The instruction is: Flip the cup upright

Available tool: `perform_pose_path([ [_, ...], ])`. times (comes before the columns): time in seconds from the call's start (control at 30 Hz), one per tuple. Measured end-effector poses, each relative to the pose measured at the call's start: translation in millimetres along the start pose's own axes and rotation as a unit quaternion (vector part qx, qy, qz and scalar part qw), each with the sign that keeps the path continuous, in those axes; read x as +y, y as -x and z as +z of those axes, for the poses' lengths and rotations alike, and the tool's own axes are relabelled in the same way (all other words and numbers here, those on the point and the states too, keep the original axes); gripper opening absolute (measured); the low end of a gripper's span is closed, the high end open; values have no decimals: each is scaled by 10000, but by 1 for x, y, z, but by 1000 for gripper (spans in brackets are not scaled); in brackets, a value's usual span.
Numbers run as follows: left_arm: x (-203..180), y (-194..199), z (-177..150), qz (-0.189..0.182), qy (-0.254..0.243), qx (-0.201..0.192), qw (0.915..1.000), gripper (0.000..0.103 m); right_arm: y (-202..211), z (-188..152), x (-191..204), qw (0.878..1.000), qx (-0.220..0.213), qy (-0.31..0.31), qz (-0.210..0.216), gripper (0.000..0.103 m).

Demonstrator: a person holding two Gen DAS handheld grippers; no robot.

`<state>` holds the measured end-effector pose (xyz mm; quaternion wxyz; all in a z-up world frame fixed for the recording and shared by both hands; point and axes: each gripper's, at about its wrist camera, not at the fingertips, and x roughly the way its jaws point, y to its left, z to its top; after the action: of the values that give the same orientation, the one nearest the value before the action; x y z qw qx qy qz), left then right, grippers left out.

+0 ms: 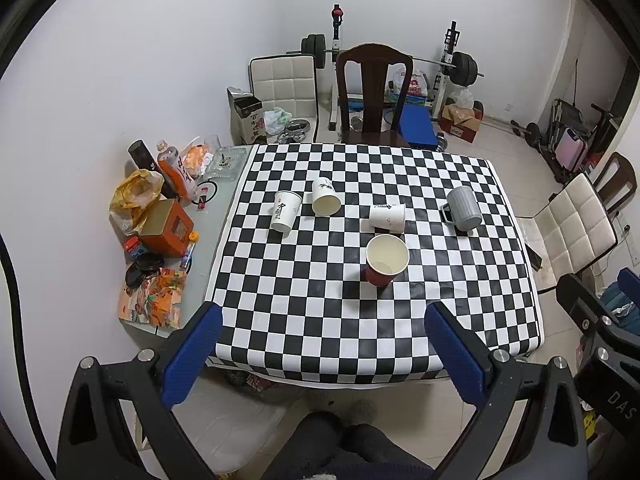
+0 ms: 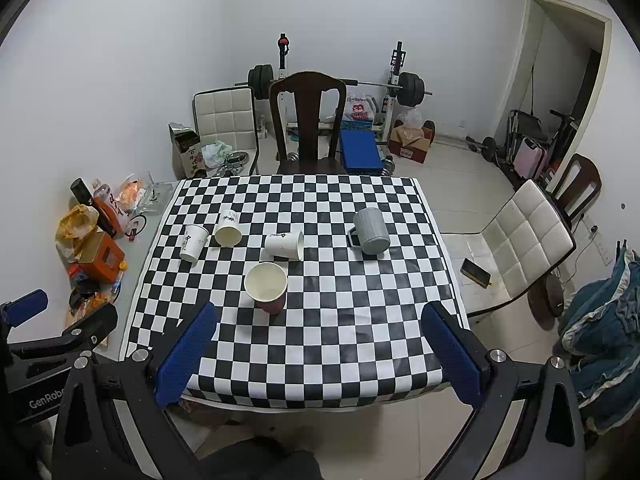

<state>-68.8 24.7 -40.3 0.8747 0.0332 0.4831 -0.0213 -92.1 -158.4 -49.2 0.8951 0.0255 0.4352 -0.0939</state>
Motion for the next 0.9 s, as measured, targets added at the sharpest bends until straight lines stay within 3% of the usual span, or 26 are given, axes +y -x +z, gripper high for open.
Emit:
perform_pose_path([
  [0.9, 4, 4, -2, 14, 46, -48, 10000, 103, 6, -5, -1, 10000, 1, -21, 22, 103],
])
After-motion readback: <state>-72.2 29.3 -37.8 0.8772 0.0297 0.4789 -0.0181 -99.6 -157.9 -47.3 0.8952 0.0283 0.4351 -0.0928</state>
